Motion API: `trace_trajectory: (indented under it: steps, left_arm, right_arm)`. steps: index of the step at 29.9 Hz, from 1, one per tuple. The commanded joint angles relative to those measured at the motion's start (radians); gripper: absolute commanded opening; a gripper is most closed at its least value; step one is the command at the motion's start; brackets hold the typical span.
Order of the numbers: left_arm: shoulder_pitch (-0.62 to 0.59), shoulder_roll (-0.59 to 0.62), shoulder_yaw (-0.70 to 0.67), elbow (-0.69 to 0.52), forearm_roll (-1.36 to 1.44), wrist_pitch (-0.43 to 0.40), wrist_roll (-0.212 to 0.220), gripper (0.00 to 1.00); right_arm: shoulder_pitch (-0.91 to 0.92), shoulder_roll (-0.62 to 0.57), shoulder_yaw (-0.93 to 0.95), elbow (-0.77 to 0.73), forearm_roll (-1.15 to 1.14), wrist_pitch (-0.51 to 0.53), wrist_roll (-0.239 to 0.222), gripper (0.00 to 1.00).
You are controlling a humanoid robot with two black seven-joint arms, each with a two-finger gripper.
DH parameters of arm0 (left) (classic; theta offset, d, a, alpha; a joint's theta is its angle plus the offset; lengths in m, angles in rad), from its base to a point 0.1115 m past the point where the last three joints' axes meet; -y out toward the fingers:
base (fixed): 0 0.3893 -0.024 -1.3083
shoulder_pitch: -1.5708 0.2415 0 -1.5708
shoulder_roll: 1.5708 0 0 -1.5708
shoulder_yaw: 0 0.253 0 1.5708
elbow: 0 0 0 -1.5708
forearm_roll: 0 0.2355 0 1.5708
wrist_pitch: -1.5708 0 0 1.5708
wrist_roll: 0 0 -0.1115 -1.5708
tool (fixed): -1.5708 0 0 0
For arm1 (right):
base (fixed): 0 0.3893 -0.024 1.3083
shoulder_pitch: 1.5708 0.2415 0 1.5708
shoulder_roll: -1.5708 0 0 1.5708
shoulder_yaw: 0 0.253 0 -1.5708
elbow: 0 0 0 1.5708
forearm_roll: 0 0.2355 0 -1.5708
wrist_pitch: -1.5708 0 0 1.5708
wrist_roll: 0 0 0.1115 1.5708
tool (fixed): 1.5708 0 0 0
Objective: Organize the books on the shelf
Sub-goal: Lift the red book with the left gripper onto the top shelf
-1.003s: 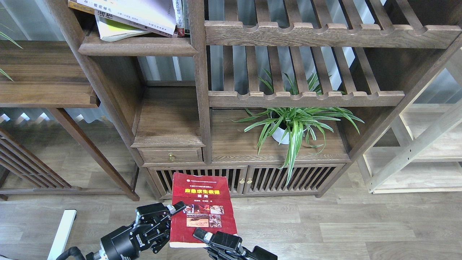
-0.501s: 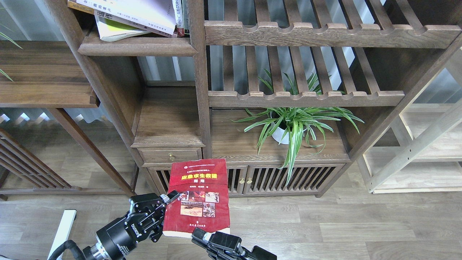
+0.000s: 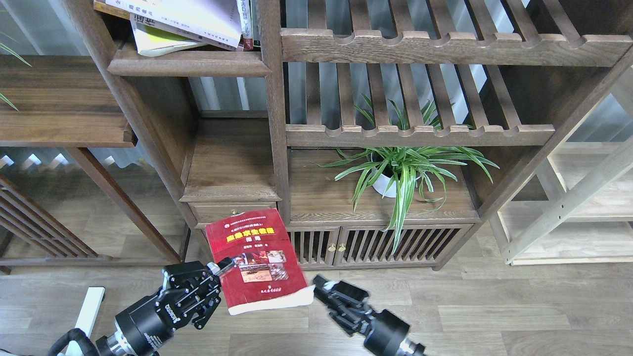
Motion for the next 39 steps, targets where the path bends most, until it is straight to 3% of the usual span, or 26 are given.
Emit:
trace_trajectory:
  steps: [1,8,15,26,39]
  left_arm:
    - [0.005,0.003,0.001,0.002,0.001,0.0,0.0,0.09]
    - [0.008,0.012,-0.017,-0.001,-0.001,0.0,0.0,0.08]
    - [0.008,0.132,-0.084,-0.093,-0.013,0.0,0.0,0.08]
    - [-0.001,0.316,-0.199,-0.196,-0.028,0.0,0.0,0.08]
    - [-0.235,0.477,-0.216,-0.198,-0.057,0.0,0.0,0.08]
  right_arm:
    - [-0.001,0.0,0.055,-0.019,0.004,0.0,0.0,0.56]
    - [0.002,0.0,0.054,-0.033,0.002,0.0,0.0,0.58]
    - [0.042,0.0,0.119,-0.22,-0.002,0.0,0.0,0.63]
    - [0.042,-0.009,0.129,-0.254,0.001,0.0,0.0,0.67]
    - [0.033,-0.024,0.13,-0.252,0.009,0.0,0.0,0.68]
